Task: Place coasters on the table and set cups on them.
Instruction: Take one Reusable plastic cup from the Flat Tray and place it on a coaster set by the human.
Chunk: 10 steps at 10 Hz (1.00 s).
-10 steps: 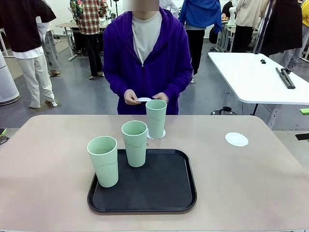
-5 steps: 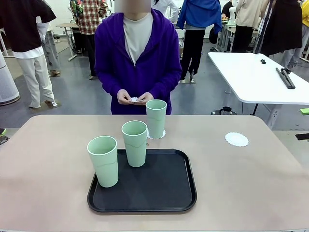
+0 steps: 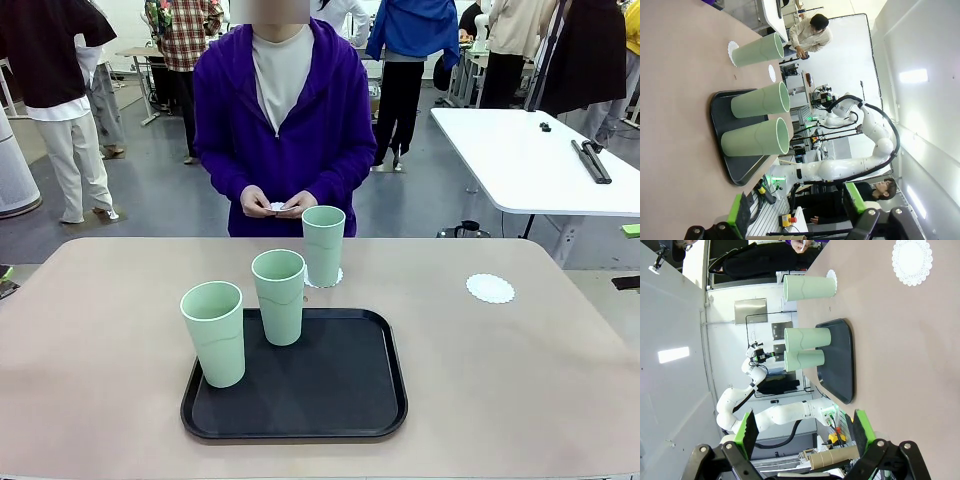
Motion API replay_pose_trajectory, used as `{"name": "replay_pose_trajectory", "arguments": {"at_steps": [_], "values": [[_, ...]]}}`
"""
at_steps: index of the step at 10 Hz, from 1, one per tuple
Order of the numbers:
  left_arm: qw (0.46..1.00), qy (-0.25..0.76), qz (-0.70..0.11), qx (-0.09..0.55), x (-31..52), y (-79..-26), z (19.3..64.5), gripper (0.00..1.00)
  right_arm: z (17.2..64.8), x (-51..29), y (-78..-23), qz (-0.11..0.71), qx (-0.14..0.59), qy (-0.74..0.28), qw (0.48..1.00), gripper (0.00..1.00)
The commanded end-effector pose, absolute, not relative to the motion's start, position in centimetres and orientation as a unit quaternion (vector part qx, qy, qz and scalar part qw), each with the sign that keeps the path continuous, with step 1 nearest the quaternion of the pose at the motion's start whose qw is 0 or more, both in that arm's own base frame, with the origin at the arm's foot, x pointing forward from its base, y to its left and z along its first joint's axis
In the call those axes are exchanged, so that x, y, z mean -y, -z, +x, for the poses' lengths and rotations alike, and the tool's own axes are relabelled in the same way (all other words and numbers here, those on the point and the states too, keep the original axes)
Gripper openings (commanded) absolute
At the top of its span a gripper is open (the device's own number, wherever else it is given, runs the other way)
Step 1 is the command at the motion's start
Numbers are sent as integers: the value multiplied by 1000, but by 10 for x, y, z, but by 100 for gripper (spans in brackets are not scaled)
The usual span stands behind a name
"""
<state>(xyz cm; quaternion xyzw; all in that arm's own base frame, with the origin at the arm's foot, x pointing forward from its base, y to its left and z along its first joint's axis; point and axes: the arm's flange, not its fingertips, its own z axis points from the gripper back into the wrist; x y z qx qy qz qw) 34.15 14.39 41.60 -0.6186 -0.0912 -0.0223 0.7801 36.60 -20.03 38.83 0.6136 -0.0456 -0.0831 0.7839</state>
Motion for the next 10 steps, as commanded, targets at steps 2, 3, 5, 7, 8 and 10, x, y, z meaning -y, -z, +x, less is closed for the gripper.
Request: {"name": "replay_pose_trajectory", "arguments": {"at_steps": [2,3,5,7,8,10], "values": [[776,27,-623,97,-145,-418,340,100,366,200,-388,614,46,83,784,100],[776,27,-623,97,-145,-418,340,100,370,194,-405,596,62,47,799,100],[776,27,-623,97,-145,-418,340,100,387,156,-470,499,63,-51,863,100],[776,27,-623,97,-145,-418,340,100,409,101,-511,385,65,-144,909,100],[776,27,-623,97,-145,-418,340,100,416,60,-527,306,64,-206,927,100],[776,27,-623,97,-145,-418,340,100,411,-32,-545,190,90,-284,936,100]]}}
